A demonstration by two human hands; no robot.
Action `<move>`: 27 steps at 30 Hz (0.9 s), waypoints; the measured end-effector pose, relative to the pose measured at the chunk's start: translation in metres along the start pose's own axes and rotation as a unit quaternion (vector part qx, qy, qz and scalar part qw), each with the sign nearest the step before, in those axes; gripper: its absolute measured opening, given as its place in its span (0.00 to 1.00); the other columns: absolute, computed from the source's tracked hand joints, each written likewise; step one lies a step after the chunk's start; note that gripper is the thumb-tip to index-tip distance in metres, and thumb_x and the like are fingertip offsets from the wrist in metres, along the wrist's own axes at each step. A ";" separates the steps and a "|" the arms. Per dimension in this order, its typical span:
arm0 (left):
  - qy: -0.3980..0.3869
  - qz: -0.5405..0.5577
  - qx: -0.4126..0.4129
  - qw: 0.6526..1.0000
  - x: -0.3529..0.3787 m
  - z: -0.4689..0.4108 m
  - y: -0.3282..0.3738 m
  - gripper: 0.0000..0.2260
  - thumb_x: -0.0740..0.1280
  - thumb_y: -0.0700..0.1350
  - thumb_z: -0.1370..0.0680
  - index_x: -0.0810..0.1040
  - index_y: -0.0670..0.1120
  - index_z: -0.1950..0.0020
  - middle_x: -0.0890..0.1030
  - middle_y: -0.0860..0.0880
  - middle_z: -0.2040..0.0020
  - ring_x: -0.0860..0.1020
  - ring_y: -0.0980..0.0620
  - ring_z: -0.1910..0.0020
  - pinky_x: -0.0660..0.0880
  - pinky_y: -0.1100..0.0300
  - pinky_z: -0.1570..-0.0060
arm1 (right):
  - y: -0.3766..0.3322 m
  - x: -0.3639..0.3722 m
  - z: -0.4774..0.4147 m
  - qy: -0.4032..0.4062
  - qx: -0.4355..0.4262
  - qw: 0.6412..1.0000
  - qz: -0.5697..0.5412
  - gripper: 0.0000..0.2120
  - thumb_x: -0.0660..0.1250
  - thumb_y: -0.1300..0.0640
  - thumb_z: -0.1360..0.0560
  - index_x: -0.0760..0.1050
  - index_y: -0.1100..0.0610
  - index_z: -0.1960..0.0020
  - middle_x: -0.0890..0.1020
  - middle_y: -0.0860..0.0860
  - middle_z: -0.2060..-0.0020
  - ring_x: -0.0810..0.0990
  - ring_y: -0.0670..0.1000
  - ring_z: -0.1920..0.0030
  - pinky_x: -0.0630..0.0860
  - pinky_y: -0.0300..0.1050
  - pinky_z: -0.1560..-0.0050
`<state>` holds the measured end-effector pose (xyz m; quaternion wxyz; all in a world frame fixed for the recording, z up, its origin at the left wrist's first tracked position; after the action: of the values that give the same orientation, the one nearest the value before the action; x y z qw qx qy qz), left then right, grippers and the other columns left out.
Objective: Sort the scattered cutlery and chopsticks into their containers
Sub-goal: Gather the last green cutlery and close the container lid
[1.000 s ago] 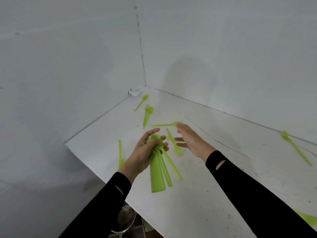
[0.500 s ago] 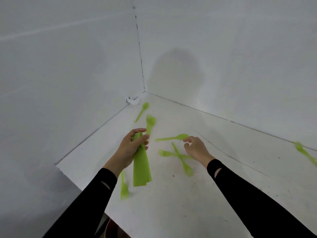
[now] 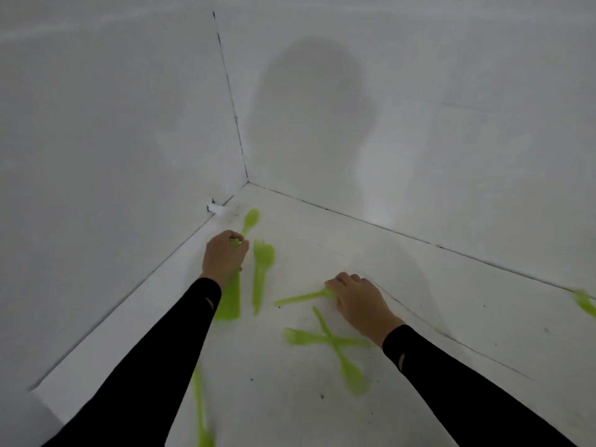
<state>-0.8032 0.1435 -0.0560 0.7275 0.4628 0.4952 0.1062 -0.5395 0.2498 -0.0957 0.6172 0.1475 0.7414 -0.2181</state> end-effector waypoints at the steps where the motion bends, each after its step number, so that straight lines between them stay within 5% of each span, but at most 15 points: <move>1: -0.003 -0.039 -0.002 0.999 -0.001 -0.013 -0.001 0.10 0.68 0.50 0.23 0.79 0.45 0.48 0.80 0.48 0.54 0.81 0.48 0.63 0.82 0.49 0.57 | -0.001 0.001 -0.002 0.020 -0.025 0.999 0.023 0.22 0.79 0.63 0.44 0.82 0.56 0.50 0.81 0.53 0.59 0.81 0.55 0.64 0.77 0.46 0.69; 6: -0.031 -0.268 -0.004 0.963 0.010 -0.048 -0.022 0.19 0.61 0.57 0.20 0.74 0.47 0.35 0.73 0.42 0.37 0.76 0.40 0.41 0.71 0.50 0.41 | 0.002 -0.010 -0.013 0.054 -0.037 0.996 -0.059 0.08 0.71 0.58 0.36 0.78 0.57 0.57 0.78 0.51 0.62 0.79 0.55 0.62 0.75 0.44 0.68; 11: -0.022 -0.296 0.038 0.954 0.017 -0.052 -0.024 0.15 0.63 0.55 0.21 0.75 0.46 0.43 0.72 0.43 0.43 0.76 0.40 0.47 0.70 0.52 0.49 | -0.012 -0.045 -0.031 0.114 0.021 0.933 -0.342 0.08 0.73 0.58 0.31 0.73 0.55 0.61 0.78 0.48 0.46 0.77 0.47 0.45 0.73 0.40 0.48; 14: -0.023 -0.276 0.044 0.960 0.014 -0.051 -0.023 0.12 0.65 0.52 0.23 0.76 0.46 0.45 0.74 0.44 0.45 0.76 0.41 0.48 0.70 0.53 0.51 | -0.040 -0.079 -0.049 0.166 0.006 0.868 -0.469 0.13 0.67 0.65 0.31 0.64 0.56 0.65 0.82 0.55 0.56 0.80 0.42 0.46 0.74 0.39 0.45; 17: -0.019 -0.203 0.031 0.979 0.001 -0.045 -0.022 0.10 0.68 0.52 0.27 0.77 0.48 0.51 0.79 0.47 0.52 0.79 0.43 0.55 0.76 0.53 0.54 | -0.066 -0.080 -0.073 0.141 0.054 0.914 -0.376 0.08 0.64 0.60 0.27 0.63 0.55 0.58 0.73 0.48 0.72 0.73 0.51 0.70 0.69 0.47 0.68; 19: -0.010 -0.109 0.022 0.994 -0.008 -0.037 -0.019 0.08 0.69 0.51 0.28 0.76 0.48 0.55 0.80 0.48 0.58 0.81 0.46 0.62 0.81 0.51 0.59 | -0.077 -0.053 -0.085 0.046 0.107 0.965 -0.235 0.07 0.61 0.56 0.23 0.64 0.55 0.48 0.74 0.48 0.69 0.76 0.55 0.66 0.67 0.46 0.65; 22: 0.001 0.011 0.027 1.000 -0.021 -0.016 -0.010 0.07 0.71 0.47 0.28 0.77 0.45 0.57 0.79 0.49 0.60 0.79 0.51 0.65 0.82 0.53 0.69 | -0.090 -0.004 -0.089 -0.102 0.179 0.965 -0.165 0.17 0.58 0.48 0.19 0.65 0.59 0.37 0.80 0.55 0.48 0.80 0.59 0.46 0.69 0.48 0.55; 27: 0.000 0.116 0.013 0.993 -0.034 0.022 -0.004 0.07 0.73 0.46 0.26 0.78 0.44 0.56 0.79 0.48 0.60 0.77 0.53 0.65 0.79 0.59 0.72 | -0.100 0.022 -0.091 -0.124 0.208 0.955 -0.172 0.17 0.60 0.46 0.19 0.70 0.59 0.40 0.77 0.56 0.44 0.78 0.59 0.44 0.66 0.46 0.54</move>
<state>-0.8026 0.1082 -0.0359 0.7041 0.5270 0.4392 0.1834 -0.6697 0.2086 -0.0901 0.6128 0.1147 0.6113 -0.4874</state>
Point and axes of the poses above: each hand's wrist, its own z-axis away from the middle knuckle, its own x-axis out of the palm, y = z × x, the point moved 7 cm from there along -z, towards the middle knuckle
